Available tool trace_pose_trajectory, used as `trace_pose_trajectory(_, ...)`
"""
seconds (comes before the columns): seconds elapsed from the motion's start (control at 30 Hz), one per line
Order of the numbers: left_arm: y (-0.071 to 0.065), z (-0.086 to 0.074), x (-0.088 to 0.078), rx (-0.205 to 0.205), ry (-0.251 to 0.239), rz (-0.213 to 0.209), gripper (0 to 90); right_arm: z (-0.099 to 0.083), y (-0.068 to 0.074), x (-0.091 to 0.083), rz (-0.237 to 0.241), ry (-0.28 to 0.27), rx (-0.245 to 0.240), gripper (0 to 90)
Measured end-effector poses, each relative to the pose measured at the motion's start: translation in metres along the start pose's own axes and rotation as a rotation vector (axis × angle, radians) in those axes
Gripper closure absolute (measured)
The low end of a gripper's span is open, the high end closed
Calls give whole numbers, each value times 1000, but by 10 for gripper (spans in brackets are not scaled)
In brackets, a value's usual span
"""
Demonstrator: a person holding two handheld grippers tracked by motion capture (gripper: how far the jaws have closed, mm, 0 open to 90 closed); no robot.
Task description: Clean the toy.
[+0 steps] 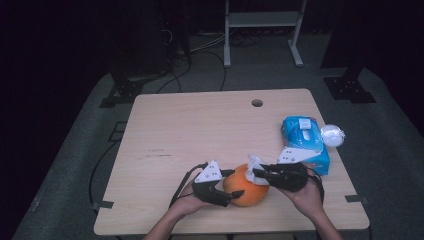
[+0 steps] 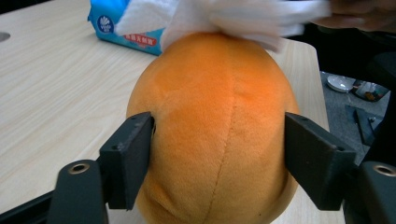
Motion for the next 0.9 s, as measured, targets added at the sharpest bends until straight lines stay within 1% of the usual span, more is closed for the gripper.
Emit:
trace_pose_trajectory(0.07,-2,1,1,7,5,0,276,5,13,5,27,5,-38,775)
trace_pose_trajectory(0.1,-2,0,0,10,7,2,272,5,18,9,23,19,-59,774)
trace_pose_trajectory(0.13,-1,-1,0,8,5,0,264,4,18,11,13,28,-70,775)
trace_pose_trajectory(0.17,0,-1,-1,7,4,-4,255,3,17,12,21,30,-64,776)
trace_pose_trajectory(0.2,1,-2,-1,1,-1,-9,242,2,15,13,31,27,-48,776)
trace_pose_trajectory(0.3,1,-2,-1,5,-12,-18,219,-3,4,11,32,26,-15,776)
trace_pose_trajectory(0.33,1,-2,-1,5,-12,-18,200,-3,4,11,32,26,-15,776)
trace_pose_trajectory(0.37,2,-3,0,6,1,-17,200,-5,1,9,29,23,-9,776)
trace_pose_trajectory(0.4,3,-5,2,3,17,-14,147,-7,-5,6,14,23,4,775)
trace_pose_trajectory(0.47,3,-9,6,-11,24,-24,146,-9,-11,3,7,18,18,776)
trace_pose_trajectory(0.5,4,-10,7,-8,22,-28,158,-9,-13,1,5,14,27,775)
trace_pose_trajectory(0.57,3,-9,8,-3,16,-27,214,-10,-15,0,5,12,35,775)
trace_pose_trajectory(0.63,3,-7,5,8,6,-14,297,-9,-14,0,-6,13,32,774)
trace_pose_trajectory(0.7,2,-2,0,5,2,-21,344,-7,-13,-2,-14,-6,31,775)
trace_pose_trajectory(0.8,0,10,-13,19,-36,-27,364,-3,-11,-5,-28,-27,22,776)
trace_pose_trajectory(0.87,-1,17,-23,30,-74,-40,398,-5,-13,-2,-22,-25,38,776)
trace_pose_trajectory(0.9,0,20,-27,26,-103,-50,428,-7,-15,0,-14,-22,50,776)
Point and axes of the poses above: each handheld gripper's, and its own axes: x roughly forward along the jaws, z roughly out of its top, y roughly to its left, the point moved 6 cm from there along x, roughly forward along the jaws, and after that the axes turned 6 degrees about y, right-handed, at the moved point
